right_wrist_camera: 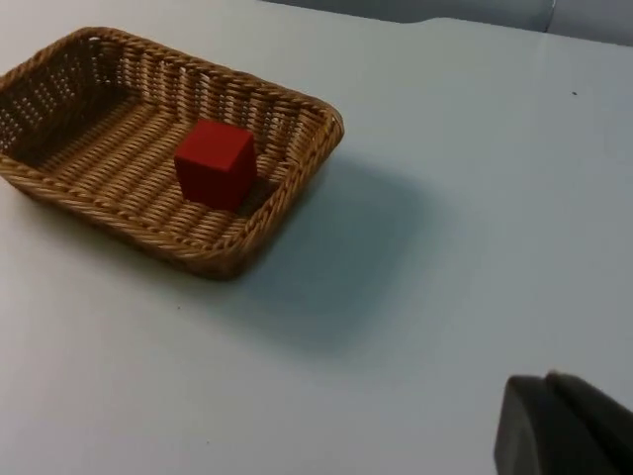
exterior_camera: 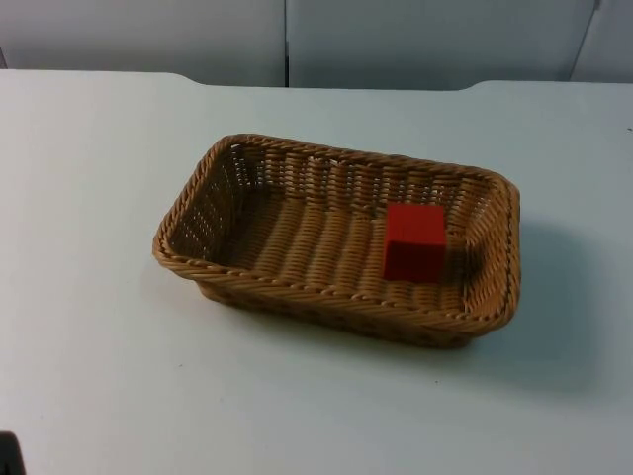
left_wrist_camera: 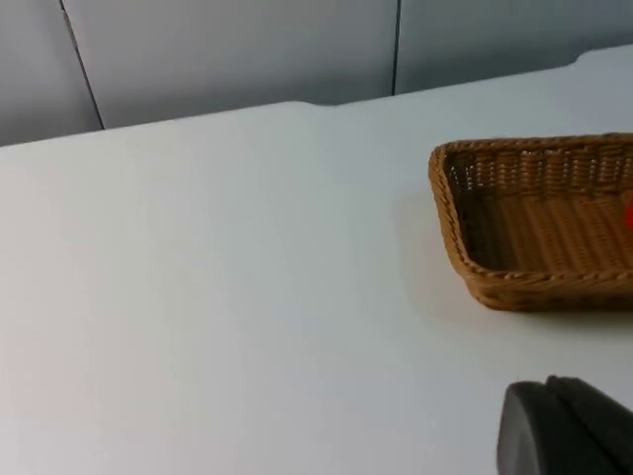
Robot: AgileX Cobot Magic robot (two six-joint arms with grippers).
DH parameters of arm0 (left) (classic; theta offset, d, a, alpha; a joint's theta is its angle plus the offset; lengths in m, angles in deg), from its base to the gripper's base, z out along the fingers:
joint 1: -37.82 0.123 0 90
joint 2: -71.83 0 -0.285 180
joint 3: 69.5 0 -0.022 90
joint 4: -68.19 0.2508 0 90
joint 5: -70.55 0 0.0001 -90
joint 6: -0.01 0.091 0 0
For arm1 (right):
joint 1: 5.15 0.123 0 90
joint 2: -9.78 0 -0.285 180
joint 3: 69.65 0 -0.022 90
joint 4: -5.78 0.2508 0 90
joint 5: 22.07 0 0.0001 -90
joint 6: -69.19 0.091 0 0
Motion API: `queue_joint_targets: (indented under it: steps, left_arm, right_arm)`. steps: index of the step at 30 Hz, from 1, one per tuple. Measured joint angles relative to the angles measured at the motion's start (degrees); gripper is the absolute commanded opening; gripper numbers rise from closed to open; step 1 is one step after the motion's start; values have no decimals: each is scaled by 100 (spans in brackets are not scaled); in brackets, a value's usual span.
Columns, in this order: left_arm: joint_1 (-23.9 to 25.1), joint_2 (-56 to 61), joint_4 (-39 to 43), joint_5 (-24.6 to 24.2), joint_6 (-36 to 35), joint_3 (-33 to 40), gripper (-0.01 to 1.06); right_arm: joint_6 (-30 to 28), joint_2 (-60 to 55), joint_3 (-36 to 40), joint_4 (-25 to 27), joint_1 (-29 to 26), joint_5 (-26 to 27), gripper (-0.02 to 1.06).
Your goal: Pick up the basket with the left hand and place the cube into the basket with the right hand.
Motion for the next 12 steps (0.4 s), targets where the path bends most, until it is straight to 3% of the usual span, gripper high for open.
queue_joint_targets:
  steps: [12]
  left_arm:
    - [0,11,50,-203,0,134,0]
  right_arm:
    - [321,0,204,-295,86,307,0]
